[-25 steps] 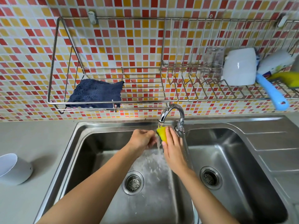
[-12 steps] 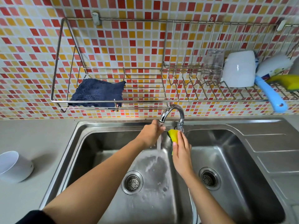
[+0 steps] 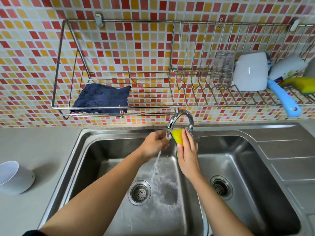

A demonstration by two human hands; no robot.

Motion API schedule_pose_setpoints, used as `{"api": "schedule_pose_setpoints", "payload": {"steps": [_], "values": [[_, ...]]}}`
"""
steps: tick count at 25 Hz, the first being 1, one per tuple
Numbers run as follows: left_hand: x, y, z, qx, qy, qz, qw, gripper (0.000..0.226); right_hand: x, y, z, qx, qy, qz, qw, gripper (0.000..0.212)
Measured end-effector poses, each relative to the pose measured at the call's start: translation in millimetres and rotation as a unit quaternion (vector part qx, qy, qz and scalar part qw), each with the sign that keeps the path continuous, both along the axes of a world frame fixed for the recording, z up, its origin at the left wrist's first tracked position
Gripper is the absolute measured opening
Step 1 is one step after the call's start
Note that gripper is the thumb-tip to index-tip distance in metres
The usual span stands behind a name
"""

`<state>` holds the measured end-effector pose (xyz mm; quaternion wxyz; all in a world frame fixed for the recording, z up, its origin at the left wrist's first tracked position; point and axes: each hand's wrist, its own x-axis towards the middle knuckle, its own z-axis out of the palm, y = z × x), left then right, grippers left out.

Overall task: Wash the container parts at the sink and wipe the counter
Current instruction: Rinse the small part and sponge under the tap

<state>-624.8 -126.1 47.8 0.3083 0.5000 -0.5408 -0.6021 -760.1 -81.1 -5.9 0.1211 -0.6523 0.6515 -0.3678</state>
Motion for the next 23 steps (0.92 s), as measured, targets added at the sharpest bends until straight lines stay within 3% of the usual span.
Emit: {"api": "schedule_pose_setpoints", "payload": {"steps": [3,7,10,13,18,23], "values": [[2.1,3.0,3.1,0.028,0.084,0.034,0.995,0.010,-3.0,-7.8,0.4,0.000,0.061,0.027,0.998,0.054],[2.6,5.8,3.8,0.102,0.173,0.083,0.976,0.022,-2.7,-8.0,-1.9,0.014,0.048,0.001,0.999,0.056],[6.8,5.3,1.9,0.087,0.164,0.110,0.976,0.026,4.1,-2.1,-1.5,0.013,0.070,0.038,0.997,0.051],[7.9,7.5,2.8,0.127,0.139,0.134,0.973,0.020,-0.5,-4.7,-5.4,0.023,-0.006,-0.016,1.000,0.051],[6.9,5.5,7.9,0.148,0.131,0.139,0.970,0.020,4.2,0.8,-4.5,-0.006,0.027,0.022,0.999,0.058],[4.1,7.0,9.7,0.177,0.132,0.153,0.963,0.021,2.6,-2.9,-0.5,-0.012,0.054,0.027,0.998,0.050]]}}
